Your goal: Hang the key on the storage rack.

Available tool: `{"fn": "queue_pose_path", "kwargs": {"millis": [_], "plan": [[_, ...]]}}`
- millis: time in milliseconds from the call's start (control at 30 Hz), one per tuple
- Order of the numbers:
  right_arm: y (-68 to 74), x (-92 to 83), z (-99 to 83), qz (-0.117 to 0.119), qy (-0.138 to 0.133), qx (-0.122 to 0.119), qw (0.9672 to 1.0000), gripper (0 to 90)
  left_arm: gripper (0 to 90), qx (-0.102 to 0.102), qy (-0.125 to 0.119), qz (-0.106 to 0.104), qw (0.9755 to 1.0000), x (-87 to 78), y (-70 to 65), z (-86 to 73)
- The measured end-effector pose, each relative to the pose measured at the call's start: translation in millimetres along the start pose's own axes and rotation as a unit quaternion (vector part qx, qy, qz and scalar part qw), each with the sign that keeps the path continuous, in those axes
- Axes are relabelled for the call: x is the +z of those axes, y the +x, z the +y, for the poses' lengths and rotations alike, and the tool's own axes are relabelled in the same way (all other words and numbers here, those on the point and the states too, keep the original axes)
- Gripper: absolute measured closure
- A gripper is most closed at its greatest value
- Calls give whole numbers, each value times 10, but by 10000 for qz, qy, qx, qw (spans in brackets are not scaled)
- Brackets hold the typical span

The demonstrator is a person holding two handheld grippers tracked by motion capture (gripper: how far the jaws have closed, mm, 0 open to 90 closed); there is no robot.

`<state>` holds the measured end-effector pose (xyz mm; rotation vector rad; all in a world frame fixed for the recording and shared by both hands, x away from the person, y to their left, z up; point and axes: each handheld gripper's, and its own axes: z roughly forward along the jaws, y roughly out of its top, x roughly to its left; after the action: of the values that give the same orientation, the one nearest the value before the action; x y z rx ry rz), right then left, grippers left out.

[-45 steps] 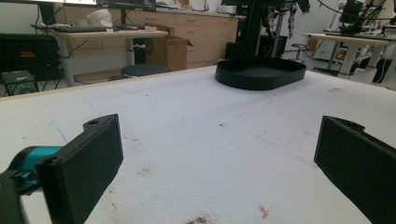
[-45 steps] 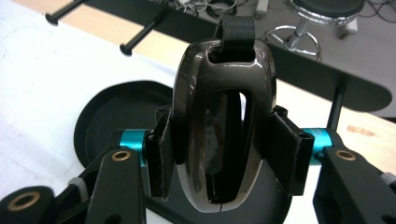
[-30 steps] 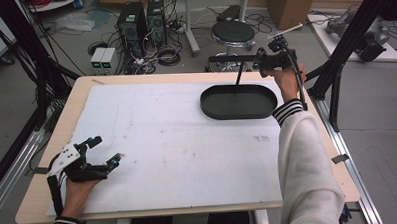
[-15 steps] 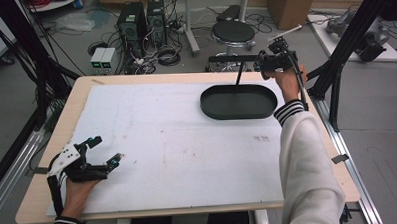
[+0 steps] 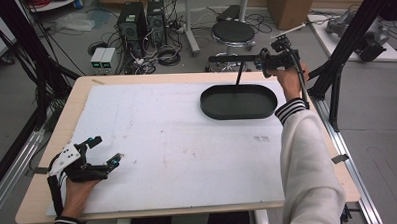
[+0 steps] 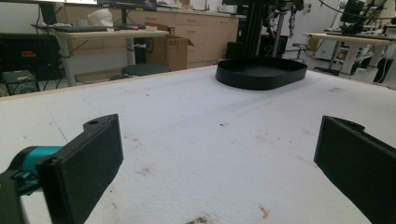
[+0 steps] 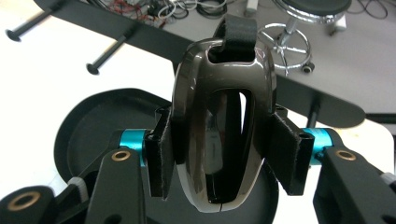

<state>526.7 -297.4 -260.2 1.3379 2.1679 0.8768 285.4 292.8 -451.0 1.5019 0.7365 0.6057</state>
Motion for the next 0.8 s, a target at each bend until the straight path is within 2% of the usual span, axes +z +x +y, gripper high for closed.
{"fn": "queue_pose_path", "kwargs": {"millis": [200, 333, 433, 500, 600, 667, 800], "plan": [[-14, 33, -46, 26, 193, -8, 9998, 481, 17, -1, 5, 6, 10000, 1, -1, 0], [-6, 35, -85, 24, 111, -9, 9999, 481, 17, -1, 6, 4, 10000, 1, -1, 0], [-19, 22, -110, 60, 201, 1, 9998, 481, 17, -6, 7, 9, 10000, 1, 0, 0], [-21, 23, -152, 57, 158, 4, 9999, 481, 17, -10, 8, 14, 10000, 0, 1, 0], [-47, 70, -247, 151, 197, 156, 9996, 481, 17, -10, 5, 7, 10000, 1, 1, -1], [-63, 97, -283, 183, 345, 221, 9990, 481, 17, -14, 8, 8, 10000, 1, 2, 0], [-49, 114, -290, 202, 326, 231, 9990, 481, 17, -20, 10, 16, 10000, 0, 3, 0]]}}
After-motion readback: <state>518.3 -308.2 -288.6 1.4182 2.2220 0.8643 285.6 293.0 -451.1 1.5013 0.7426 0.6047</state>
